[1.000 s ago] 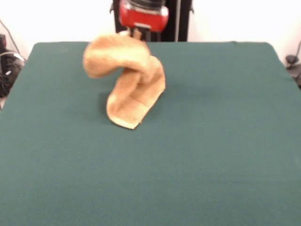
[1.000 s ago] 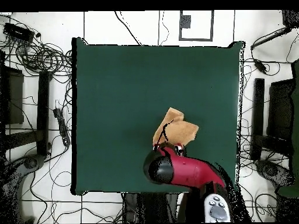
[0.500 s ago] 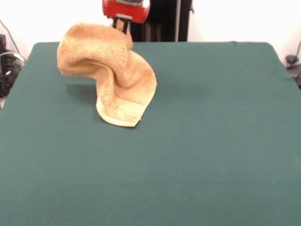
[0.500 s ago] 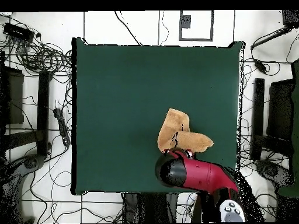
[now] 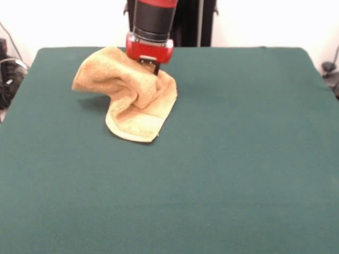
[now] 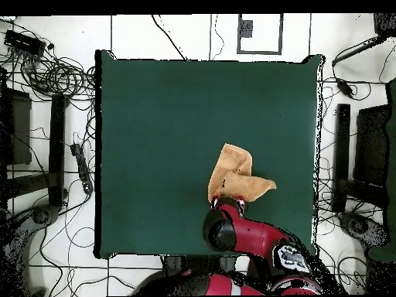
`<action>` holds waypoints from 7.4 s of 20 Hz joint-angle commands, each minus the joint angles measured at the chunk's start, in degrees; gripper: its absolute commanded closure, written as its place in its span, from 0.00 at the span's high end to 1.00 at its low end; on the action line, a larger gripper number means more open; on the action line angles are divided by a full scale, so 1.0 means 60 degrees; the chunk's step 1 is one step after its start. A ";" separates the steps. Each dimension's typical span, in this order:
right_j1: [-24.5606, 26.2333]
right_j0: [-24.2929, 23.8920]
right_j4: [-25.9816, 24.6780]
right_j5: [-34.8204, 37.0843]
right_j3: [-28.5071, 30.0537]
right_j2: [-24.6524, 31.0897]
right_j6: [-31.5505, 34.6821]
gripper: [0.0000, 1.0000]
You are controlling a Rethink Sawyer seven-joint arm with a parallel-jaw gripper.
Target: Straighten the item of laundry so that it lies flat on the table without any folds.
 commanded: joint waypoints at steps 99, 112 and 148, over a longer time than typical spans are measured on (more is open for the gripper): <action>-0.2946 -0.0513 0.0054 0.5191 -0.0774 0.3368 0.1742 1.00; 0.0026 -0.0318 -0.0197 0.2769 -0.1545 0.2912 0.2417 1.00; 0.0213 0.0001 -0.0369 0.2939 -0.1773 0.1861 0.2069 1.00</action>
